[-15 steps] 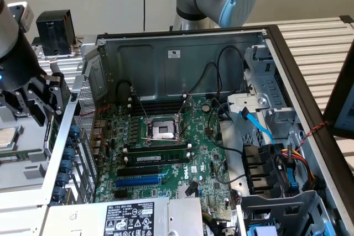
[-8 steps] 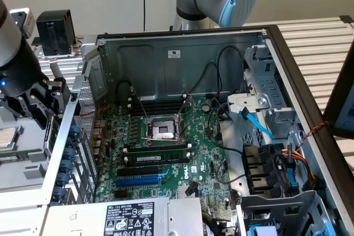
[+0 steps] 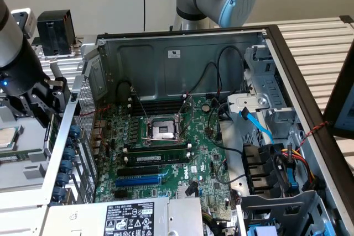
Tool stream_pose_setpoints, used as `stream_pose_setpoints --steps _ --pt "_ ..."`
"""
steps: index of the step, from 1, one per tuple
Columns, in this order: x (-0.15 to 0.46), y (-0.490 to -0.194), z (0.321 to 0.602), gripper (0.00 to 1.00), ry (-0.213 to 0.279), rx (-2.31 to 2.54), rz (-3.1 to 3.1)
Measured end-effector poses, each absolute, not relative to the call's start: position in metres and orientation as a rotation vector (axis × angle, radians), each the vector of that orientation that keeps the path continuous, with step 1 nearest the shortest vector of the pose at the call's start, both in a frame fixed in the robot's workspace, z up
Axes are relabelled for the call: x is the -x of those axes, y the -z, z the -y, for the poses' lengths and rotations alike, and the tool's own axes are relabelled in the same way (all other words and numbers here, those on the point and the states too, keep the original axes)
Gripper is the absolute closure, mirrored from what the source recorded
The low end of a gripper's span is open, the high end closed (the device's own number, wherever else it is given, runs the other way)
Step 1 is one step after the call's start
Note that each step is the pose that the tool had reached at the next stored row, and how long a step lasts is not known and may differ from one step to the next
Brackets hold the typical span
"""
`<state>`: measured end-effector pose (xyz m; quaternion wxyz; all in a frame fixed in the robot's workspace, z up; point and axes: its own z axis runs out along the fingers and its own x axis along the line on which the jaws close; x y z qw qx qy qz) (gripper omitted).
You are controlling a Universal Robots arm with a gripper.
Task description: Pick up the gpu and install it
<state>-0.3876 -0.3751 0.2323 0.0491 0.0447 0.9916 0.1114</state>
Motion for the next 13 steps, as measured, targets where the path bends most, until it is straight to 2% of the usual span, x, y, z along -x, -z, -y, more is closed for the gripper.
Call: stream_pose_setpoints --steps 13 --pt "0.3925 -0.2277 0.3732 0.49 -0.335 -0.194 -3.000"
